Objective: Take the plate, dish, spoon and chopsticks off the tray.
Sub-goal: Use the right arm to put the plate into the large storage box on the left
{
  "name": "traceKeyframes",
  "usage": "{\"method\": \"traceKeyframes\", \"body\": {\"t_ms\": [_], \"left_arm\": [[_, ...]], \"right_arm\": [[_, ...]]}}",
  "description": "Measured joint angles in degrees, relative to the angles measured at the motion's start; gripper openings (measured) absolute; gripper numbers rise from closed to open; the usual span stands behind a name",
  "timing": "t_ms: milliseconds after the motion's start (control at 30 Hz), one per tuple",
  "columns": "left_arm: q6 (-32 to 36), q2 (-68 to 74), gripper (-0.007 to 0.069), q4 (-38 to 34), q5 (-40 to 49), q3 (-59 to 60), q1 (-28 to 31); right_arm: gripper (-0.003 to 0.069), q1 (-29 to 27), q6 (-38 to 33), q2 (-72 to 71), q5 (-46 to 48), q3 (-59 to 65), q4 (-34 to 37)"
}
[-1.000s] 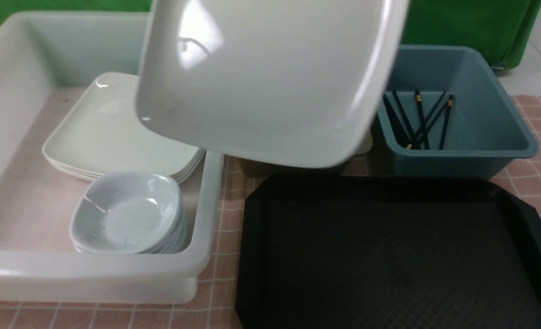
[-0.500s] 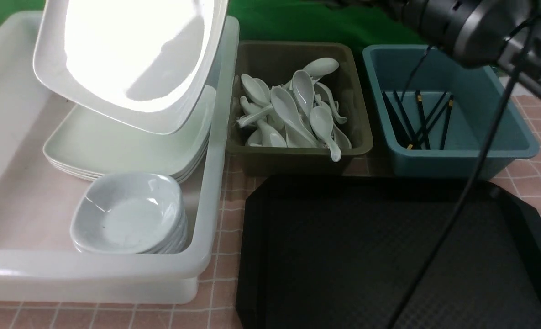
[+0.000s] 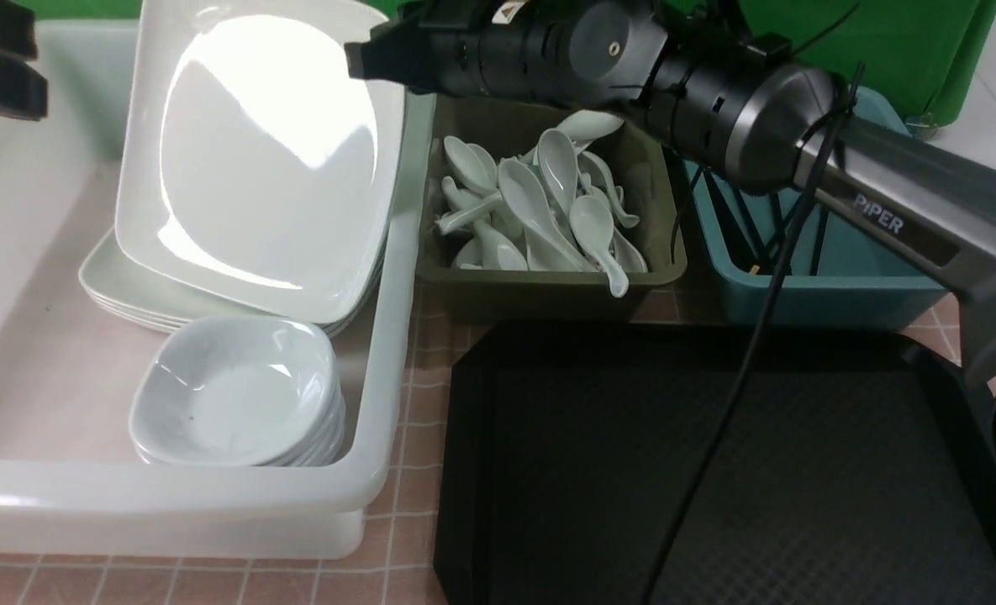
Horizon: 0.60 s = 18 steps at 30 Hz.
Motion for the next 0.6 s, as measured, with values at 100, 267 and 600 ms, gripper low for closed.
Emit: {"method": "traceKeyframes", "body": {"t_ms": [100,267,600], "left_arm": [[0.2,0.55,-0.0003,0.0,-0.05,0.0,-1.09],[0.2,0.78,-0.0003,0.13,-0.38,0.07,-1.75],[0.2,0.79,-0.0003,0.33,-0.5,0.07,-1.81]], "right_arm": [[0.0081,0.42,-0.91,0.26,-0.25,0.0,-0.34],[0.0081,0.75,-1.48,1.04,-1.5,0.0,-0.72],[0.026,1.26,-1.37,1.68,-4.47,-0.38,-0.36]]}}
